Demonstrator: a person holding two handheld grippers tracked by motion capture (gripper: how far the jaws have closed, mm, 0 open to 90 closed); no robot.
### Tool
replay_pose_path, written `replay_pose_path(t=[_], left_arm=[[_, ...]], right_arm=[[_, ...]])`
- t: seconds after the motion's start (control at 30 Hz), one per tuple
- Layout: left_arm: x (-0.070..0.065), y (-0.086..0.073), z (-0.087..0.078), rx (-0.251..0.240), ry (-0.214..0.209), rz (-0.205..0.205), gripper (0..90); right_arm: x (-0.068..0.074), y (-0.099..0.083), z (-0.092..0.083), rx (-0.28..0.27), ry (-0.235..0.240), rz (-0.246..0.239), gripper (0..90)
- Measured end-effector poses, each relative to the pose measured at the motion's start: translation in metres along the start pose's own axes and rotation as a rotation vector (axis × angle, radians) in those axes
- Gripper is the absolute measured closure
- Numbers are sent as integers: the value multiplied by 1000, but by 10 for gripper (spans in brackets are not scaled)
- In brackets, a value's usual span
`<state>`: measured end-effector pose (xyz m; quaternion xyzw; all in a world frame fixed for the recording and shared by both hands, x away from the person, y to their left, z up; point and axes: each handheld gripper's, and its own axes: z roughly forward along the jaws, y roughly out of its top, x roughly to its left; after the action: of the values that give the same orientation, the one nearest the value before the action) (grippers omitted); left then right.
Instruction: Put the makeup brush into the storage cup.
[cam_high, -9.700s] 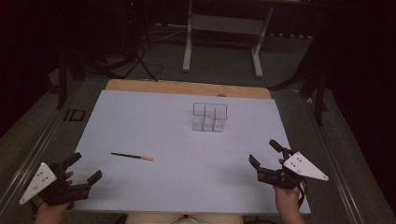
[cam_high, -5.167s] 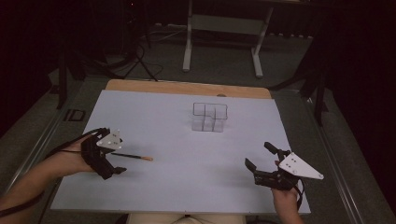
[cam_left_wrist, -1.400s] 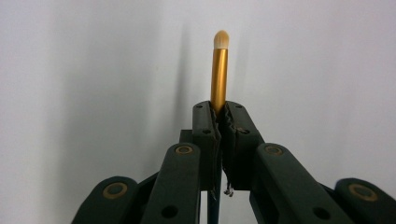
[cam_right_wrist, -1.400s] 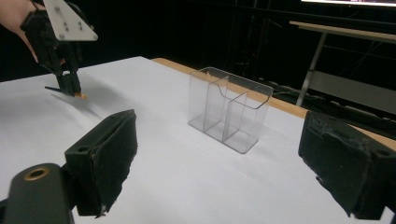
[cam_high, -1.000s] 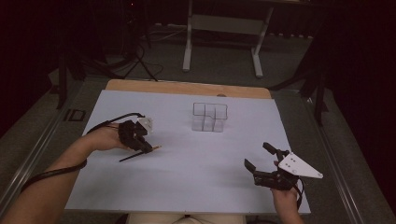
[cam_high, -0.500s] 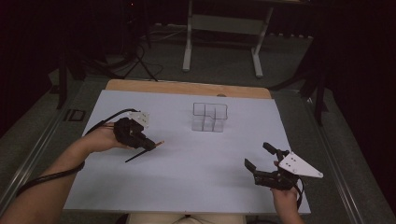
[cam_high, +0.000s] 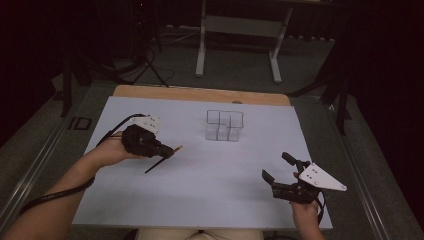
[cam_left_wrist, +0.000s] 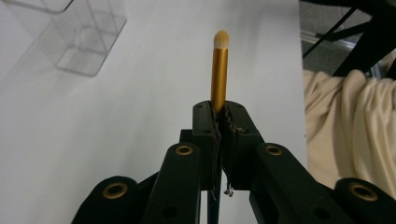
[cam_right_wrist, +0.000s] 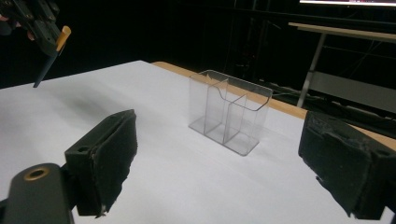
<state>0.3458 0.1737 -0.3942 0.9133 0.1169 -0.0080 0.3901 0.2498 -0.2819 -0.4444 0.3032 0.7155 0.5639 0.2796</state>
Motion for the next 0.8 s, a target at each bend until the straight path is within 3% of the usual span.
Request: replay_pose_path(t=[0.3,0.47,0.6,0.63,0.7,0.8], left_arm=[[-10,5,3,-120,20,-7,852],[-14,6,3,-194,37,-21,853],[-17,8,3,-239,66,-34,853],[-17,8,3,-250,48,-39,852],[-19,9,3,-277,63,-39,852],[-21,11,2,-313,70,-37,853]], right_arm=[[4,7,-1,-23,-12,-23,117],[6,10,1,-20,18,4,116],[9,15,3,-13,36,2,116],[10,16,4,-5,38,-1,116],[12,19,5,5,35,-11,116],[12,23,7,14,70,24,116]])
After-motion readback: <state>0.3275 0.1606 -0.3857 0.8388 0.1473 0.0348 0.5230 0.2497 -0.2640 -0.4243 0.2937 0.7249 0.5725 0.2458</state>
